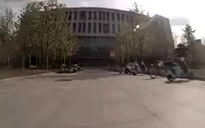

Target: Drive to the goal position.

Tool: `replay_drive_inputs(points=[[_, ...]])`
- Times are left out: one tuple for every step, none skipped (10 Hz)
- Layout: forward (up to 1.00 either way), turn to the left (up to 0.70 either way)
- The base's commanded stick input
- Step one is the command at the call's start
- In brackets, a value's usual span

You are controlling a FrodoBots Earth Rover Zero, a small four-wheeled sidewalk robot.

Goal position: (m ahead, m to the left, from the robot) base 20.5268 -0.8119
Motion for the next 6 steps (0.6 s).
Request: replay_drive_inputs(points=[[1.0, 0.0], [1.0, 0.0], [1.0, 0.0], [1.0, 0.0], [1.0, 0.0], [1.0, 0.0]])
